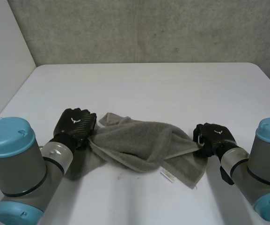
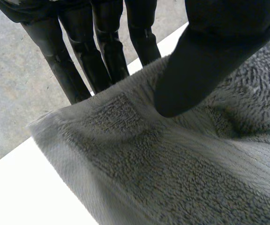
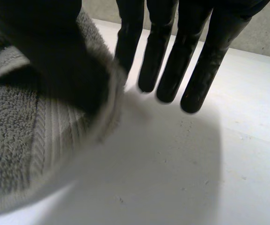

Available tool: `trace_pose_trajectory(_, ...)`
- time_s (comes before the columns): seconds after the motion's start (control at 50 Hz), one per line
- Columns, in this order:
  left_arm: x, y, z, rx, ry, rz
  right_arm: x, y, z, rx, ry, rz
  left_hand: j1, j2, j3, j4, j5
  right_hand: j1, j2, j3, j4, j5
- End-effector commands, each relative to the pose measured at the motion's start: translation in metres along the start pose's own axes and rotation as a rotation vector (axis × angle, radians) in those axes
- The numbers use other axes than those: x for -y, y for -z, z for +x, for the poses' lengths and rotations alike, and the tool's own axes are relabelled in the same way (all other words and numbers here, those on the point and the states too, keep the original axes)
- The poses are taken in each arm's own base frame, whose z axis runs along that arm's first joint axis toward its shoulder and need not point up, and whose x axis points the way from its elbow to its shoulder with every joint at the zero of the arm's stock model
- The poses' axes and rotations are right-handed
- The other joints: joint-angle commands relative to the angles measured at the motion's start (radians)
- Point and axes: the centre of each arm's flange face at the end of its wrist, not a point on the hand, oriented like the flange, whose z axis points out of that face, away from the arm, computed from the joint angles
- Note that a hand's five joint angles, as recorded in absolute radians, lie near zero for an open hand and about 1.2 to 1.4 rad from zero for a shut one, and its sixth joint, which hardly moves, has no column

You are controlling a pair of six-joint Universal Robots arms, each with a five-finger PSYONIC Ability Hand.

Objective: Fold the laundry

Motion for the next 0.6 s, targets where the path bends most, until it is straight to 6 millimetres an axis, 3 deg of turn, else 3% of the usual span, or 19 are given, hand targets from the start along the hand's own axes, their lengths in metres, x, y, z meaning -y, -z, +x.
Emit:
trace_pose_trajectory(0.02, 0.013, 0.009, -0.002, 0.009, 0.004, 0.036, 0.011, -0.003, 0.001, -0.002, -0.002, 0.052, 0.353, 0.342, 0.349, 0.348, 0.350, 0.629, 0.488, 0.486, 0.501, 0.536)
trace_pose_trajectory(0.12, 0.041, 0.020, -0.013, 0.043, 0.015, 0.124, 0.042, 0.005, 0.003, -0.006, 0.017, 0.151, 0.353, 0.342, 0.349, 0.348, 0.350, 0.629, 0.488, 0.486, 0.501, 0.536)
trace_pose_trajectory(0.16, 0.068, 0.033, -0.022, 0.069, 0.017, 0.204, 0.079, 0.018, 0.002, -0.005, 0.043, 0.255, 0.353, 0.342, 0.349, 0.348, 0.350, 0.629, 0.488, 0.486, 0.501, 0.536)
trace_pose_trajectory(0.18, 0.068, 0.033, -0.022, 0.069, 0.017, 0.204, 0.079, 0.018, 0.002, -0.005, 0.043, 0.256, 0.353, 0.342, 0.349, 0.348, 0.350, 0.629, 0.488, 0.486, 0.501, 0.536)
trace_pose_trajectory(0.22, 0.094, 0.049, -0.033, 0.096, 0.017, 0.276, 0.115, 0.035, 0.008, -0.034, 0.094, 0.337, 0.353, 0.342, 0.349, 0.348, 0.350, 0.629, 0.488, 0.486, 0.501, 0.536)
trace_pose_trajectory(0.24, 0.095, 0.050, -0.033, 0.096, 0.017, 0.276, 0.116, 0.035, 0.008, -0.034, 0.094, 0.337, 0.353, 0.342, 0.349, 0.348, 0.350, 0.629, 0.488, 0.486, 0.501, 0.536)
trace_pose_trajectory(0.26, 0.107, 0.056, -0.040, 0.112, 0.022, 0.304, 0.131, 0.044, 0.012, -0.050, 0.132, 0.353, 0.353, 0.342, 0.349, 0.348, 0.350, 0.629, 0.488, 0.486, 0.501, 0.536)
trace_pose_trajectory(0.28, 0.107, 0.056, -0.040, 0.112, 0.023, 0.304, 0.145, 0.053, 0.015, -0.061, 0.186, 0.361, 0.353, 0.342, 0.349, 0.348, 0.350, 0.629, 0.488, 0.486, 0.501, 0.536)
trace_pose_trajectory(0.32, 0.125, 0.067, -0.052, 0.135, 0.037, 0.326, 0.157, 0.062, 0.016, -0.055, 0.244, 0.358, 0.353, 0.342, 0.349, 0.348, 0.350, 0.629, 0.488, 0.486, 0.501, 0.536)
trace_pose_trajectory(0.38, 0.136, 0.074, -0.059, 0.135, 0.062, 0.301, 0.171, 0.076, 0.013, -0.027, 0.361, 0.322, 0.353, 0.342, 0.349, 0.348, 0.350, 0.629, 0.488, 0.486, 0.501, 0.536)
trace_pose_trajectory(0.5, 0.135, 0.074, -0.069, 0.128, 0.120, 0.180, 0.182, 0.092, 0.004, 0.016, 0.550, 0.231, 0.353, 0.342, 0.349, 0.348, 0.350, 0.629, 0.488, 0.486, 0.501, 0.536)
trace_pose_trajectory(0.56, 0.119, 0.061, -0.079, 0.127, 0.155, 0.044, 0.182, 0.092, 0.004, 0.018, 0.586, 0.201, 0.353, 0.342, 0.349, 0.348, 0.350, 0.629, 0.488, 0.486, 0.501, 0.536)
trace_pose_trajectory(0.6, 0.097, 0.045, -0.086, 0.098, 0.191, -0.102, 0.169, 0.077, 0.007, 0.039, 0.639, 0.104, 0.353, 0.342, 0.349, 0.348, 0.350, 0.629, 0.488, 0.486, 0.501, 0.536)
